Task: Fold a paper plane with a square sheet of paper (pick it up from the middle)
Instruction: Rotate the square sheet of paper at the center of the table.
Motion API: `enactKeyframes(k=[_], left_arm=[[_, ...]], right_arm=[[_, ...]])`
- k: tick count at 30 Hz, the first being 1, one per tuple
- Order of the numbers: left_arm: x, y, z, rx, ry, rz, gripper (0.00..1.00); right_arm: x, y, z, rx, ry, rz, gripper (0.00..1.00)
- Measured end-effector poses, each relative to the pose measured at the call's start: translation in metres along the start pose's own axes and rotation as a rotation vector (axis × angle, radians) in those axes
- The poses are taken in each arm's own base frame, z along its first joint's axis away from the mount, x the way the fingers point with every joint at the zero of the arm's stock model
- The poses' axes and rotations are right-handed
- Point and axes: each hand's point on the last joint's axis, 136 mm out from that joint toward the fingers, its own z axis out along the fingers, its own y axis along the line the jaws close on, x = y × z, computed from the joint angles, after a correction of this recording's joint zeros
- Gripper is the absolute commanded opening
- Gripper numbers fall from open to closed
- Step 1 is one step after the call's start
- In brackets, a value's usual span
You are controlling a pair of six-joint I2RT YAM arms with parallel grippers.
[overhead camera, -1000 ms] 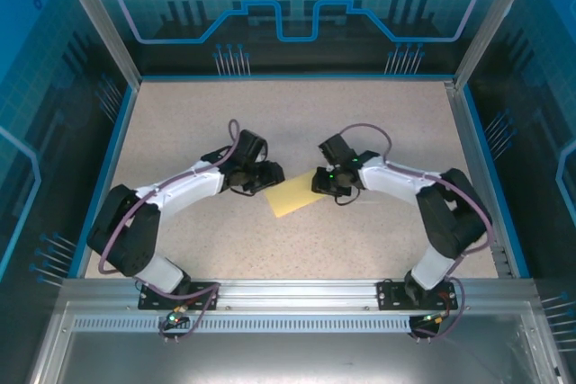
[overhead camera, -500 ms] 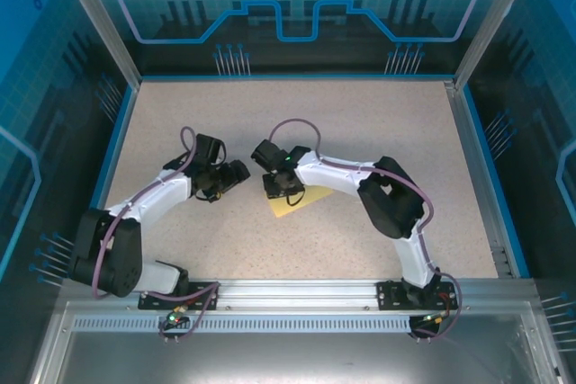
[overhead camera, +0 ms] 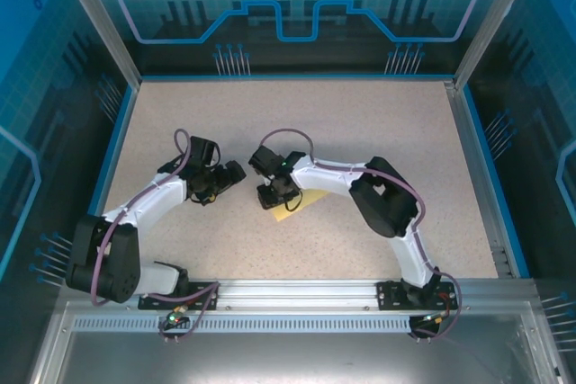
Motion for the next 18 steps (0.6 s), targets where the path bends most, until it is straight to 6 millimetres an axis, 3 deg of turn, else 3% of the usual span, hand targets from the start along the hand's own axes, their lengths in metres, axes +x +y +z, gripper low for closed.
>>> enactKeyframes(k=[3,7,13,15,18], left_arm=[[0.0,0.0,0.0,0.0,0.0,0.006,0.92],[0.0,0.0,0.0,0.001,0.0,0.006,0.92],[0.0,-0.001,-0.002,0.009,-0.003,0.009,0.93],[0.001,-0.003,-0.002,0.016,0.002,0.013,0.93],[0.003,-0.005,-0.003,0.029,0.014,0.02,0.94]], right_arm=[[0.023,-0.005,-0.006,-0.034,0.046,-0.144,0.35],[0.035,-0.023,-0.016,-0.055,0.077,-0.227,0.4],[0.01,-0.041,-0.061,-0.063,-0.081,-0.087,0.63],[0.002,-0.048,-0.076,-0.037,-0.131,0.003,0.64],[-0.003,-0.073,-0.075,0.015,-0.145,0.156,0.64]])
